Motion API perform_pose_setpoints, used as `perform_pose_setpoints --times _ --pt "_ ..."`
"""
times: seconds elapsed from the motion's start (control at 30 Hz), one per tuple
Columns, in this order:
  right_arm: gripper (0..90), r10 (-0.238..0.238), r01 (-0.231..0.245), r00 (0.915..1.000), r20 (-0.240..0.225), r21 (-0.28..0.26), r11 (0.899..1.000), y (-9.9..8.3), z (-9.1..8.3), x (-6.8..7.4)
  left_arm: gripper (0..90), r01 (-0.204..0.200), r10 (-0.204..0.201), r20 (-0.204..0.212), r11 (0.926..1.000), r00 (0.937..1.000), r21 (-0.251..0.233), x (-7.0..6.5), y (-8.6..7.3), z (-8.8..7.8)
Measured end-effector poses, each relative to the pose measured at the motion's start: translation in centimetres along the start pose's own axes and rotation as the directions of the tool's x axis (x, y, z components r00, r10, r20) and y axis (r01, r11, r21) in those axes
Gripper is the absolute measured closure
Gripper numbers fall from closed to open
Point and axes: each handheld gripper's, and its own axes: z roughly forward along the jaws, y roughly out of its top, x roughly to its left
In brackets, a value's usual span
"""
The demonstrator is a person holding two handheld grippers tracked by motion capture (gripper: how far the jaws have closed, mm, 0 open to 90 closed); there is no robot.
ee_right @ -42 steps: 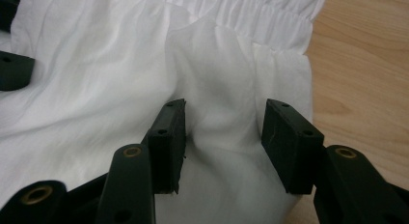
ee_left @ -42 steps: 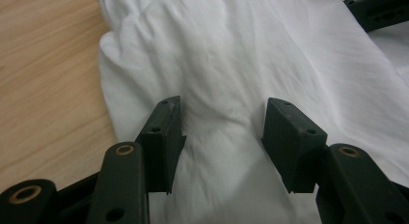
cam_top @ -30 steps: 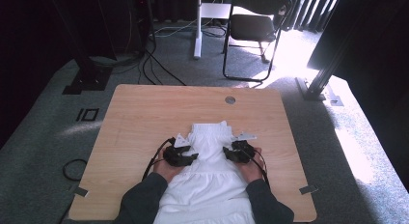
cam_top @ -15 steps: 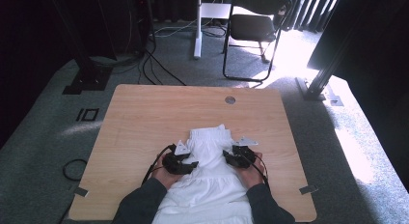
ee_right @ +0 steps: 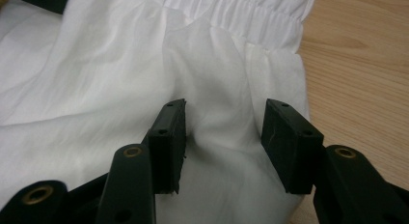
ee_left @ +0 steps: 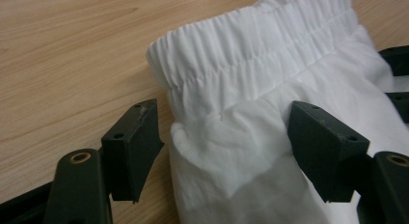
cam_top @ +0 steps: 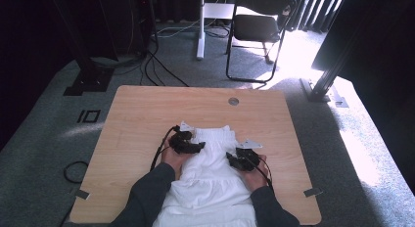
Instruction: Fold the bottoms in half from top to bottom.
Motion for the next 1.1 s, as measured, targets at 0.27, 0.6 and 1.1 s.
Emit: perform_pose_setpoints --times 0.27,0.6,1.1 --pt "50.3 0.0 0.0 1.0 0.0 0.001 1.0 0.0 0.0 0.0 32.6 -0.052 0.052 0.017 0.9986 0.9985 0.011 -0.4 -0.8 0.8" --pt "31.9 -0.008 0.008 0.9981 -0.062 0.004 1.0 3.0 -0.7 -2.1 72.3 -0.02 0.015 0.097 0.9987 0.9951 0.047 0.7 -0.5 0.5" --pt "43.2 -0.071 0.08 0.9941 -0.083 0.119 0.99 4.8 4.1 -2.1 72.6 -0.065 0.061 0.077 0.9966 0.9951 0.05 0.2 -0.6 0.4"
